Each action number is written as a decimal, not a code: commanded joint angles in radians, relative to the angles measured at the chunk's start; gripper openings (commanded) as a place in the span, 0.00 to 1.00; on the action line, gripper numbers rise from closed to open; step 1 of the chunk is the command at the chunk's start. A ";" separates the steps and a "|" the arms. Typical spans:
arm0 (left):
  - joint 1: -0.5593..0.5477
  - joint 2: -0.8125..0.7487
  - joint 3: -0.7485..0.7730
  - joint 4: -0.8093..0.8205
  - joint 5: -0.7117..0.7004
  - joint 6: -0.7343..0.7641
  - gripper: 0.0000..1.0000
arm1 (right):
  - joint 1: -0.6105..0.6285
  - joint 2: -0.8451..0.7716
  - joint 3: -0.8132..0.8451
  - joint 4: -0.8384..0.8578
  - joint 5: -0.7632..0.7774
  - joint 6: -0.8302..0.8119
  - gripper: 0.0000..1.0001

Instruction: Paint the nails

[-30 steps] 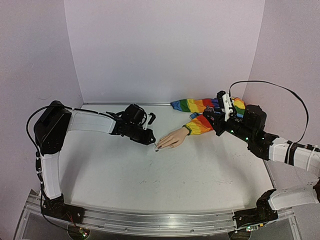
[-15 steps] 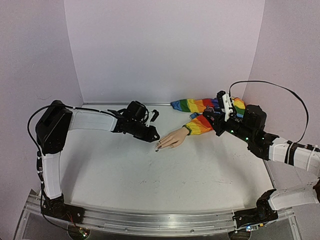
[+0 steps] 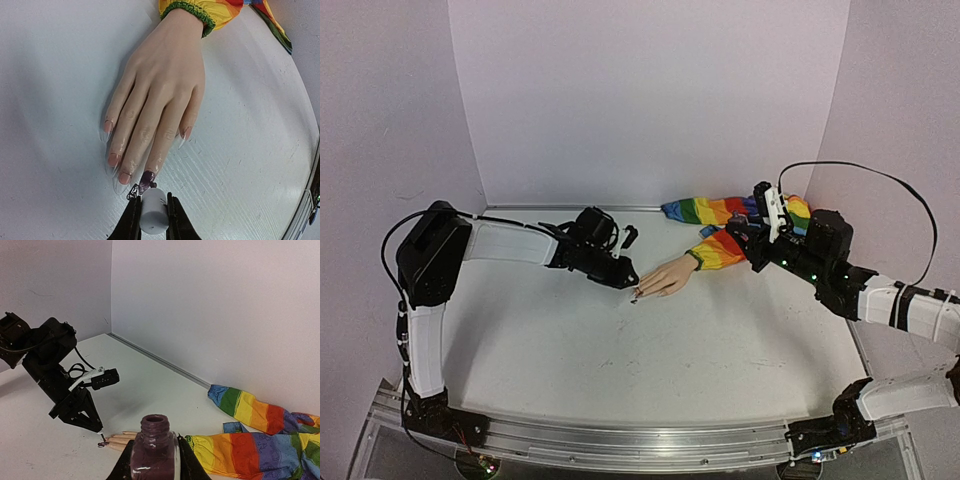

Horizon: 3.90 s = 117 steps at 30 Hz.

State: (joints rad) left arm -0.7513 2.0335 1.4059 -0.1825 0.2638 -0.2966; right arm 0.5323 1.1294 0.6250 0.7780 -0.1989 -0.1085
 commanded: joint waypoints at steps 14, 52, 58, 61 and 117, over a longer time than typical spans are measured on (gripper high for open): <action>0.004 0.034 0.062 0.019 0.021 -0.009 0.00 | -0.006 -0.014 0.009 0.072 -0.016 0.000 0.00; 0.011 -0.001 -0.014 0.014 -0.022 -0.001 0.00 | -0.006 -0.011 0.012 0.072 -0.017 0.000 0.00; 0.015 0.002 -0.012 0.014 -0.020 0.001 0.00 | -0.005 -0.011 0.012 0.073 -0.017 0.000 0.00; 0.014 0.002 -0.013 0.014 -0.018 0.001 0.00 | -0.005 -0.011 0.010 0.073 -0.017 0.000 0.00; 0.007 0.026 0.051 -0.005 0.035 0.002 0.00 | -0.006 -0.017 0.008 0.073 -0.022 0.002 0.00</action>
State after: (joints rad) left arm -0.7406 2.0567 1.4334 -0.1928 0.2867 -0.2878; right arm 0.5323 1.1294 0.6250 0.7776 -0.2028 -0.1085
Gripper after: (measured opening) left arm 0.151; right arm 0.218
